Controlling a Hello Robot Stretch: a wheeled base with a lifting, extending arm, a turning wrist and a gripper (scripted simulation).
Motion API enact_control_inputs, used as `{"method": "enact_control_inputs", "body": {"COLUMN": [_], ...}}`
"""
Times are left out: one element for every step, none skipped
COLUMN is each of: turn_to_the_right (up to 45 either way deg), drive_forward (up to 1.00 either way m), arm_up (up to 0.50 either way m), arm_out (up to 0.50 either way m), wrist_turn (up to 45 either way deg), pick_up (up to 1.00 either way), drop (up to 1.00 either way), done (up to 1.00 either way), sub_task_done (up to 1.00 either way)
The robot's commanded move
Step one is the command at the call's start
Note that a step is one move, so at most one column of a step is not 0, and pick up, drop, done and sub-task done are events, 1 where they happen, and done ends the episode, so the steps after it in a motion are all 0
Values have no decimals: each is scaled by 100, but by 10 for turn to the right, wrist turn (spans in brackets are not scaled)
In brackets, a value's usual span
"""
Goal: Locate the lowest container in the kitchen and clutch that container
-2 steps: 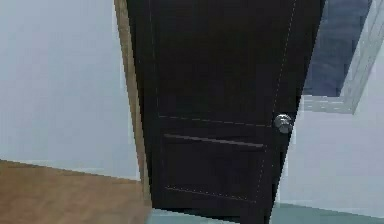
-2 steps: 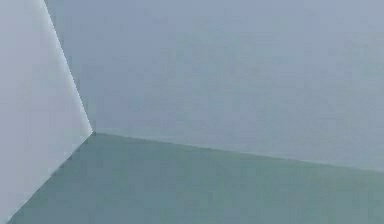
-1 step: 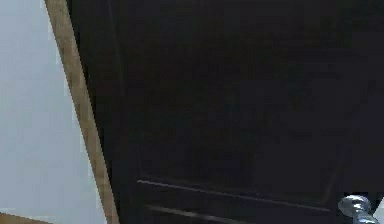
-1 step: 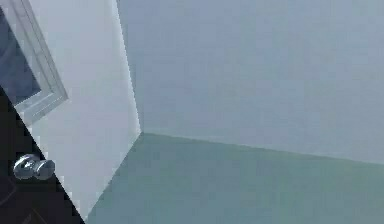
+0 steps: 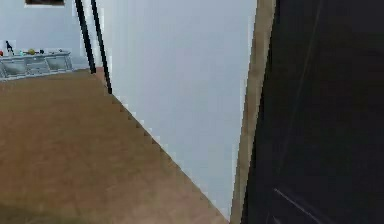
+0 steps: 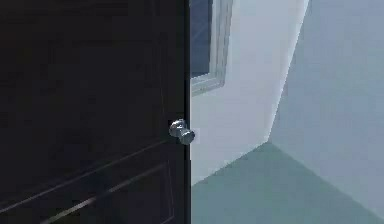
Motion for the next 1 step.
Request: {"method": "enact_control_inputs", "body": {"turn_to_the_right": [-300], "drive_forward": [0], "arm_up": [0], "arm_out": [0], "wrist_turn": [0], "pick_up": [0], "drop": [0], "done": [0], "sub_task_done": [0]}}
